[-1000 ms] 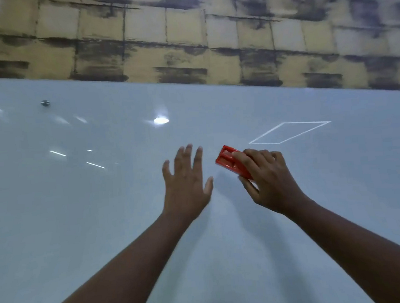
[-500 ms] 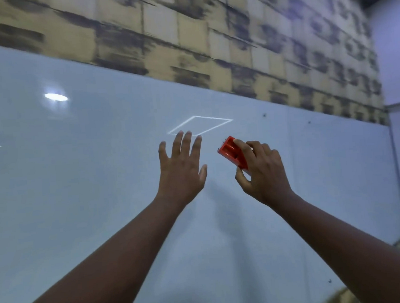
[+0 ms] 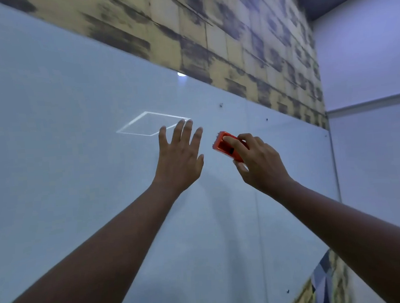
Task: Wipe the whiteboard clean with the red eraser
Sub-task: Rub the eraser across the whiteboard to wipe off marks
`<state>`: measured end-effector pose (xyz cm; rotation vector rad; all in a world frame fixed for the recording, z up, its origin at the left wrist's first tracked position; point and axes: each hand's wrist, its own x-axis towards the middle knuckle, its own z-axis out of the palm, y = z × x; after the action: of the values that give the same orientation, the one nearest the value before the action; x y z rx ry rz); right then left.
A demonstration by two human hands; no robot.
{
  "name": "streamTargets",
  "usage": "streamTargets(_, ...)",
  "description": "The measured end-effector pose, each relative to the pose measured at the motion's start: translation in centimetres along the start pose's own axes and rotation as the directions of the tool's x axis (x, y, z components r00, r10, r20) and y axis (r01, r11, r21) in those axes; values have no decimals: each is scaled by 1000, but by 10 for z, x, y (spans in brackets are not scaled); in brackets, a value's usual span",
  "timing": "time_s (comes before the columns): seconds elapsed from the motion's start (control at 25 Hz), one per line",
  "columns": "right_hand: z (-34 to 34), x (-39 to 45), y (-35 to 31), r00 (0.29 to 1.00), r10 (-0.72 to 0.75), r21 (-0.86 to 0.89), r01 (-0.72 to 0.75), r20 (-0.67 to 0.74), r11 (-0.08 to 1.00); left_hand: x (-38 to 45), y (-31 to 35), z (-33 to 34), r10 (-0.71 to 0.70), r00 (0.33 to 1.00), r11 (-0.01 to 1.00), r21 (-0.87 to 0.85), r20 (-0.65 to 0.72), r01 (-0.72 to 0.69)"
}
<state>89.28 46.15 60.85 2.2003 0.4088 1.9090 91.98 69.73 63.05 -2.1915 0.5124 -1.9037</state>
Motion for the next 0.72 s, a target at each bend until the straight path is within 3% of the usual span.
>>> streamTargets(0.32,78,-16,96,998,64,-73,-64,-8,995,69,97,110,79,997,996,-35,1,-79)
streamTargets(0.72,157,-72,283,972,132,15,-132,-193,991,159,217,197,111,991,994,19,-71,-110)
